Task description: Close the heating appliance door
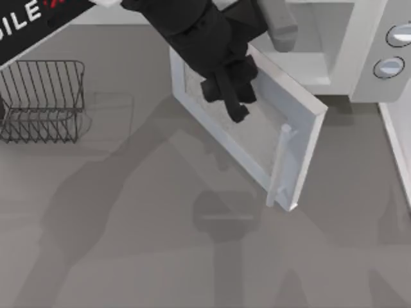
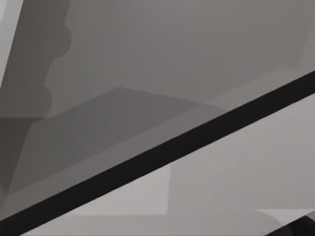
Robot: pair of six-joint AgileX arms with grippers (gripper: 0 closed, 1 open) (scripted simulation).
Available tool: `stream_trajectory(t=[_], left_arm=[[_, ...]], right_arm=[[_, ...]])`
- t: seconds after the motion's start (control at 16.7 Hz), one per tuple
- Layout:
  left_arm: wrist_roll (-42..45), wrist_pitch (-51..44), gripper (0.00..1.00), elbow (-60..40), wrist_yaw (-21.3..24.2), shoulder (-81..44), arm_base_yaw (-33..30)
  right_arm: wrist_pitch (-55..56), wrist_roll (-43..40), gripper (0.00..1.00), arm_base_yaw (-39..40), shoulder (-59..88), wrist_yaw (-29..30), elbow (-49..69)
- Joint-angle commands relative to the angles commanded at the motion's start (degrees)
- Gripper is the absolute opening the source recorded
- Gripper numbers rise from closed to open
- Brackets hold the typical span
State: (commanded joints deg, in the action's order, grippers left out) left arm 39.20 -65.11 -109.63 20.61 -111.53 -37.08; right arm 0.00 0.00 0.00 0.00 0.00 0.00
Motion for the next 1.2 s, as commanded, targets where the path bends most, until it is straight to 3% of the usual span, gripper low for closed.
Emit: stream_trajectory(t=[1.2], left_arm=[[-2.31,-2.24,0.00,-4.54,-0.40,-4.05,-3.47]], right_arm=[[0.00,0.00,1.00,0.00,0.00,0.00,0.00]])
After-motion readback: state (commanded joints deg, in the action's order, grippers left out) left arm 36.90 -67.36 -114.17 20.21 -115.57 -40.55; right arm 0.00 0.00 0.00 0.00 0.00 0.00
